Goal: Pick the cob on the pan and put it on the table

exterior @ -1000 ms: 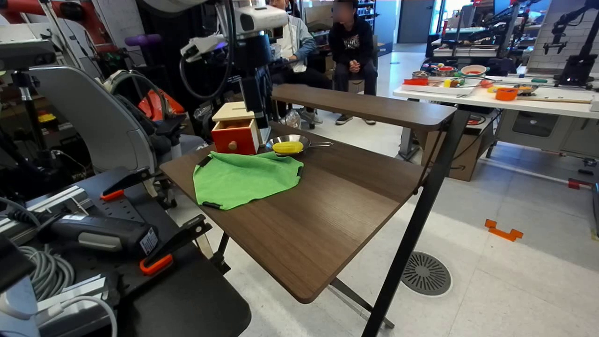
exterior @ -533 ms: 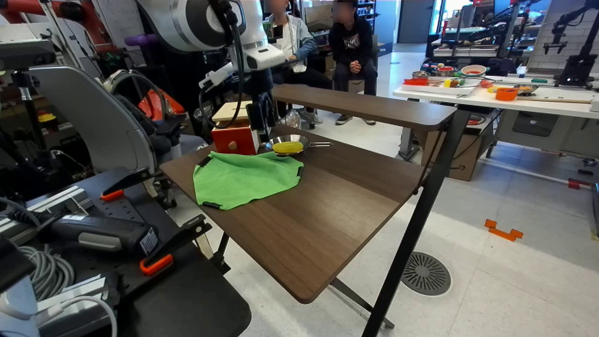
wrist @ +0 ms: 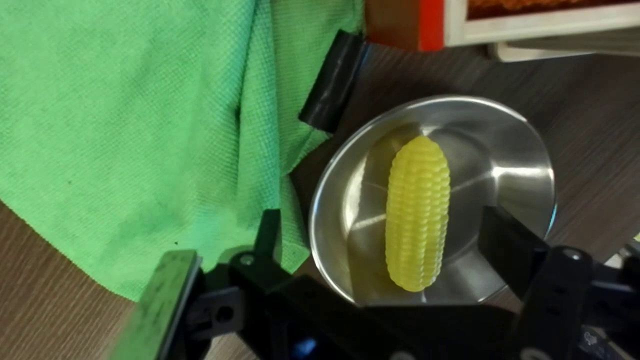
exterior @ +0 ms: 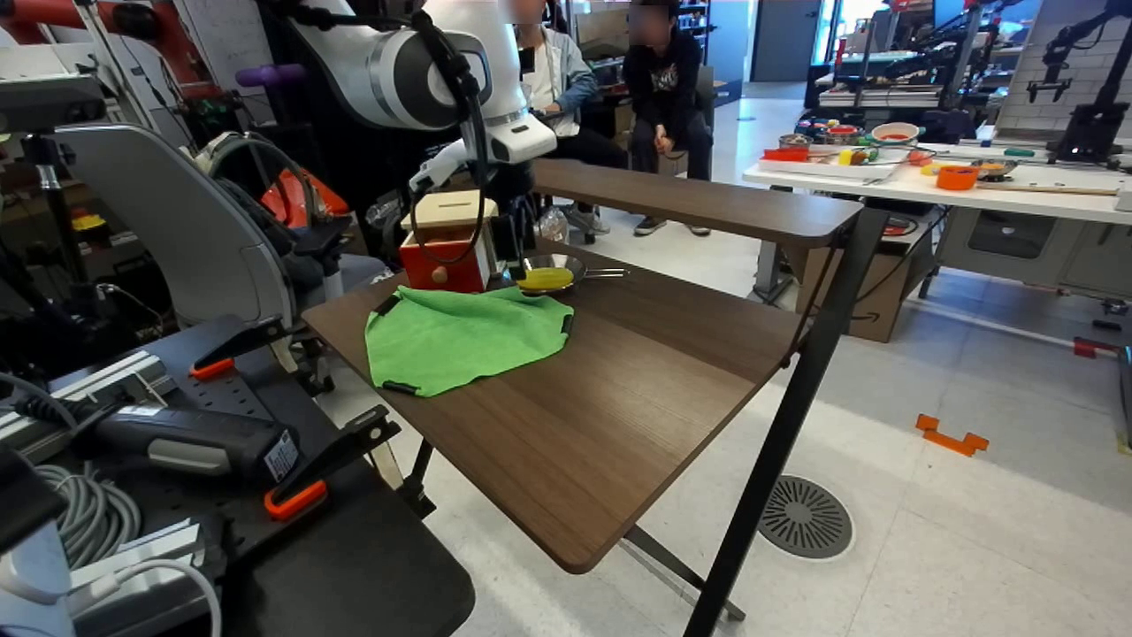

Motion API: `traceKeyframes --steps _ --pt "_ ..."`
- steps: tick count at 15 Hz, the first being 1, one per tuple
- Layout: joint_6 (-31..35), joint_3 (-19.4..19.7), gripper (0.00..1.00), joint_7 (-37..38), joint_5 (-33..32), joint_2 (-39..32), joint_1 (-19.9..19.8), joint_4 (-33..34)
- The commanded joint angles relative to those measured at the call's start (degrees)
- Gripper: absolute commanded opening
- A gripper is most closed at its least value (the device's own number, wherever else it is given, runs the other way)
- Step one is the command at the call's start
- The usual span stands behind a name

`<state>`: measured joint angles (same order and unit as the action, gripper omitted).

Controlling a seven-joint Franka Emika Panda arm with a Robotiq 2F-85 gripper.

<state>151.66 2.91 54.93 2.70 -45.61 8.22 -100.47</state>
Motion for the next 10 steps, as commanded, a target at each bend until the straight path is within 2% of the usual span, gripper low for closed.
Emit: traceKeyframes --steps 1,4,6,10 --pt "-1.92 0.83 1.00 -0.45 2.21 -3.98 0.52 5.91" --pt "-2.46 0.94 0.95 -0.59 2.47 -5.91 0.33 8.59" --pt "-3.30 0.91 0.71 -0.90 2.77 -6.87 0.22 10.15" --pt "-5.26 1.06 0.39 -1.21 2.48 -8.43 0.13 12.57"
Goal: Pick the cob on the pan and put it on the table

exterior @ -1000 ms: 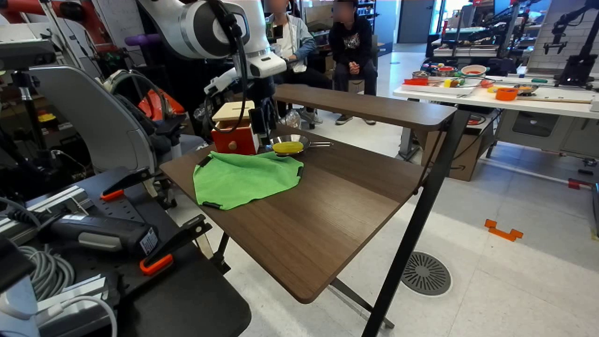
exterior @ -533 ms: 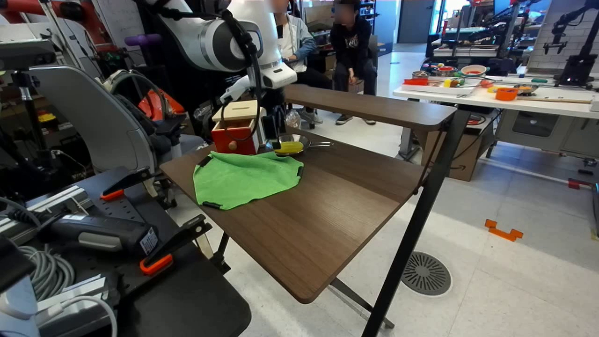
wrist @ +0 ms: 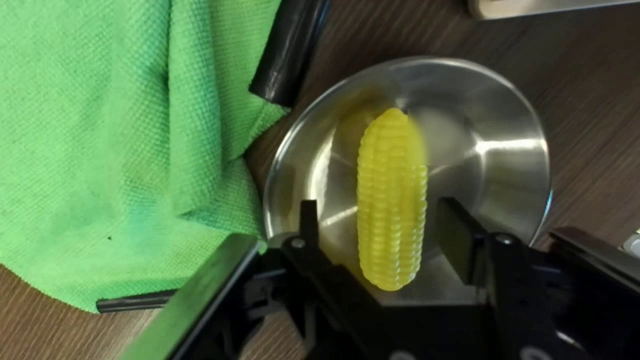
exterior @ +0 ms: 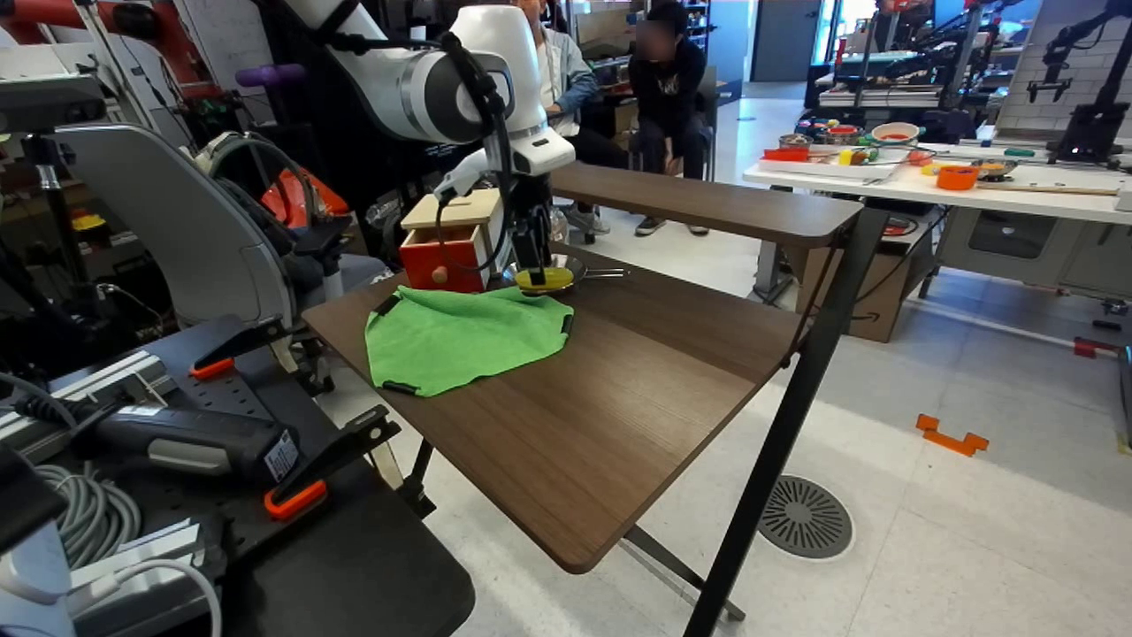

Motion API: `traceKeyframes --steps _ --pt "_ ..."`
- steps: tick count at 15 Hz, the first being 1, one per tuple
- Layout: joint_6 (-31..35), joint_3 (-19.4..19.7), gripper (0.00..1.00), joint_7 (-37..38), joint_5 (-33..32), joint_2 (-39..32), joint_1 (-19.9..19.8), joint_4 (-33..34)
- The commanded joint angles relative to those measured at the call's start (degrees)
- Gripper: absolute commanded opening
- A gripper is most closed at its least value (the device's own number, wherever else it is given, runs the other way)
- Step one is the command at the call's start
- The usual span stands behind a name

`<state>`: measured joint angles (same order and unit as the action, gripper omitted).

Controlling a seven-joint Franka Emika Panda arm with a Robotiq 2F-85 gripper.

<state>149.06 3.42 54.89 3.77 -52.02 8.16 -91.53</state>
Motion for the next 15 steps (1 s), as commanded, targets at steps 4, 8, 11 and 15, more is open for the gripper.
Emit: traceKeyframes --steps 4,8,11,15 --pt "-4.10 0.58 0.10 -1.57 1.26 -3.11 -0.08 4.77" --pt "-4.92 0.89 0.04 -1.90 1.16 -2.71 -0.34 4.28" --pt "-3.96 1.04 0.06 -2.35 1.16 0.31 -0.54 1.13" --pt "-3.00 1.69 0.06 -4.87 0.90 7.01 -1.36 -5.41"
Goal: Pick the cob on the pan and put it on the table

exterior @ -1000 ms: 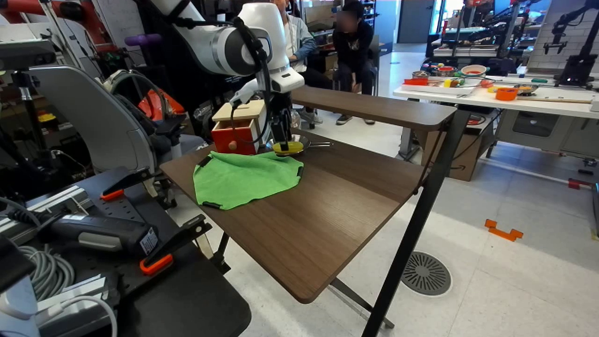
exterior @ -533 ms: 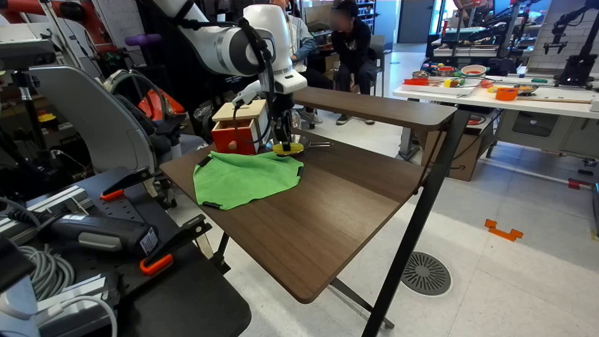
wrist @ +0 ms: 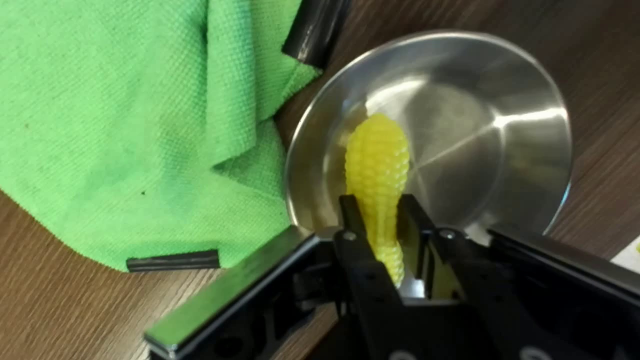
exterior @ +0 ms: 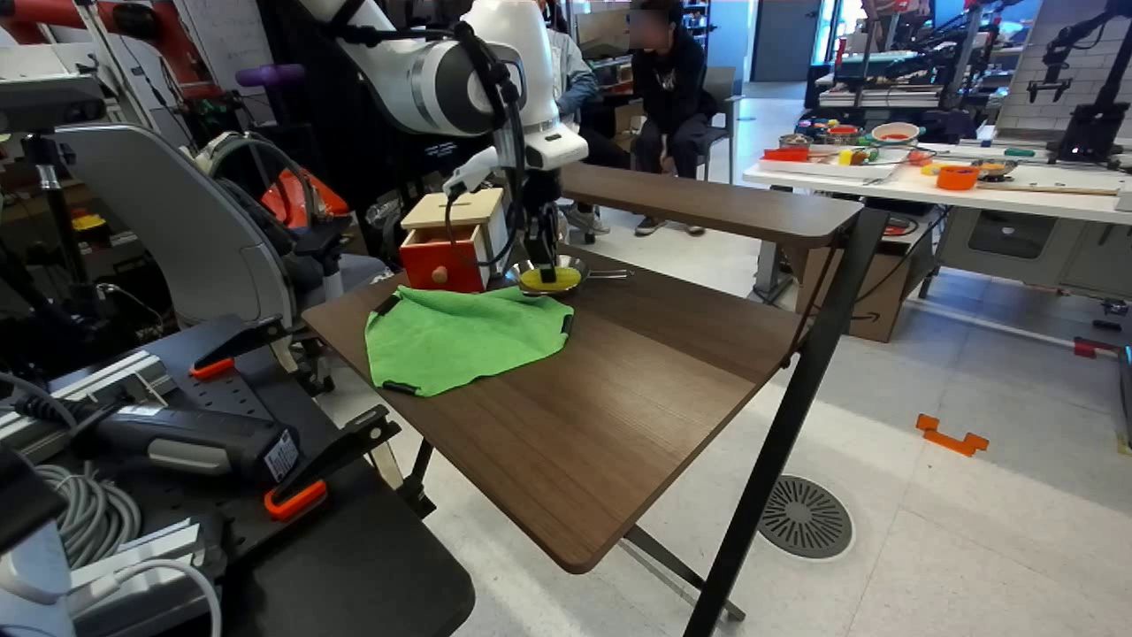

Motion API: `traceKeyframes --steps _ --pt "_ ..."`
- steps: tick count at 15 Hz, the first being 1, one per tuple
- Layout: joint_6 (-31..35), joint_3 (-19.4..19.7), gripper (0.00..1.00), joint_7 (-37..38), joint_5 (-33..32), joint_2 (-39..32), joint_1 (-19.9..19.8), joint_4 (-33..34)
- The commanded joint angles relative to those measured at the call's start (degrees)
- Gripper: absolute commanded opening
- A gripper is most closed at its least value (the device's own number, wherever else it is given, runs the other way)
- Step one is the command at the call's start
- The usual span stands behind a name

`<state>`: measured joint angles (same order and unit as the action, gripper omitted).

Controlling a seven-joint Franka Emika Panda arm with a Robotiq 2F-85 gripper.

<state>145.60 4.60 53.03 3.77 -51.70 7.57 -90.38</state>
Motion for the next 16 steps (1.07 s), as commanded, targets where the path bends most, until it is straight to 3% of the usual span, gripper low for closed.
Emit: traceKeyframes --steps 1,7,16 --pt "0.62 1.02 0.06 -3.39 0.76 8.17 -0.91 -7.86" --pt "1.42 4.68 0.06 -6.55 0.20 15.25 -4.13 -16.04" --pt "2.05 7.70 0.06 -10.50 0.88 10.80 -9.77 -17.49"
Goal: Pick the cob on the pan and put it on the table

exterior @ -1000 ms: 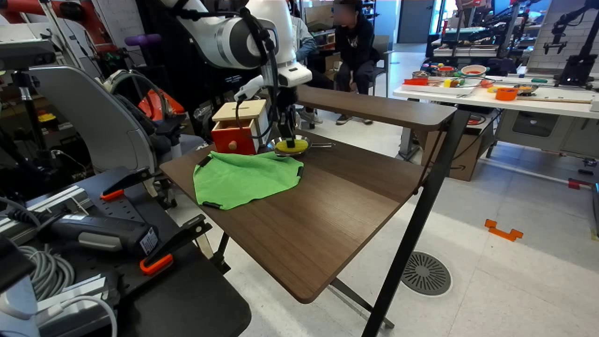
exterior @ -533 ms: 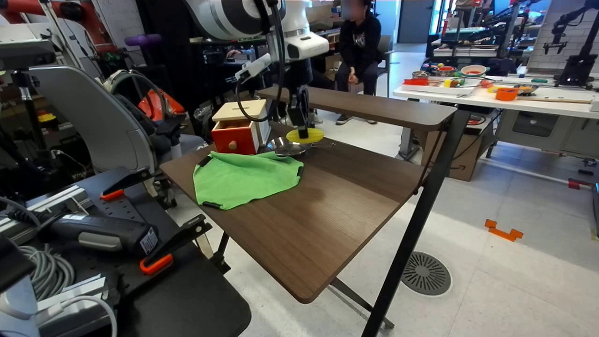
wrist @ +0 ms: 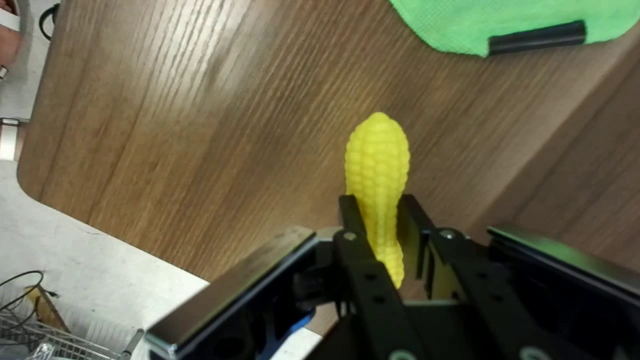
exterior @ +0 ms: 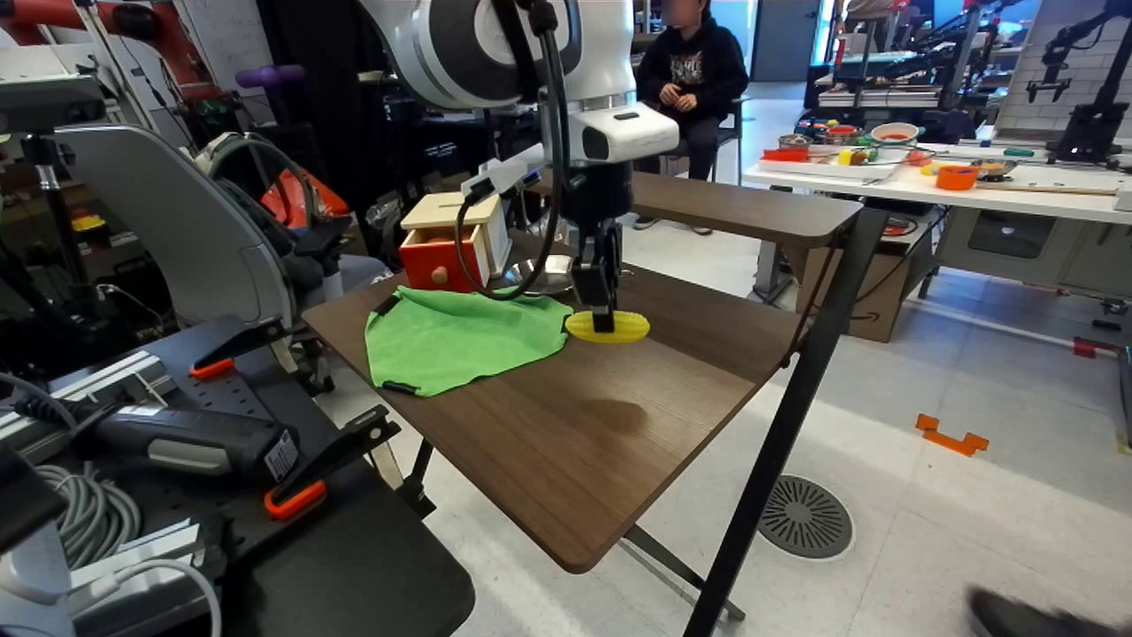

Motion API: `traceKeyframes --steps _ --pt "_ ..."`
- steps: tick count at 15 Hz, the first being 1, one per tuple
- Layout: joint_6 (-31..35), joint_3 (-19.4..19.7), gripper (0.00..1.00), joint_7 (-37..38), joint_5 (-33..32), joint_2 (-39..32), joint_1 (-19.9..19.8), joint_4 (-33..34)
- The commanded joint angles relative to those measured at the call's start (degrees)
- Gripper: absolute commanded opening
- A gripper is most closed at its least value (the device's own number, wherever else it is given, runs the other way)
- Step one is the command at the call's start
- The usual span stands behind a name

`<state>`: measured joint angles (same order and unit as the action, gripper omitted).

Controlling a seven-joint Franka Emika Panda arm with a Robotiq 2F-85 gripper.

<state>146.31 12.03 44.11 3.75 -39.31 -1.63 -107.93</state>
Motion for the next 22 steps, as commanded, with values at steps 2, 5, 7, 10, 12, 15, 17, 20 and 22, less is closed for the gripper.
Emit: traceKeyframes --steps 2,5,7,10,12,15,17,20,22 --pt "1.17 0.50 0.06 -1.58 0.85 -3.09 -0.75 0.40" --pt "0.81 0.52 0.06 -1.82 1.00 -5.08 -0.96 0.79" --pt "0.46 0.52 0.51 -1.97 1.23 -5.31 -1.11 0.69" --pt "0.47 1.03 0.71 -1.92 1.07 -4.24 -1.01 0.02" --pt "0.26 1.25 0.86 -2.53 0.94 -2.26 -1.04 -1.35" --pt "0.89 1.30 1.00 -4.62 0.75 3.52 -0.90 -5.35" --pt "1.12 0.61 1.00 -7.25 0.83 8.66 -0.89 -8.81" --pt "1.03 -2.14 1.00 -13.36 1.52 15.78 -0.97 -13.84" --pt "-0.21 -0.80 1.00 -11.76 0.53 12.12 -0.25 -9.85"
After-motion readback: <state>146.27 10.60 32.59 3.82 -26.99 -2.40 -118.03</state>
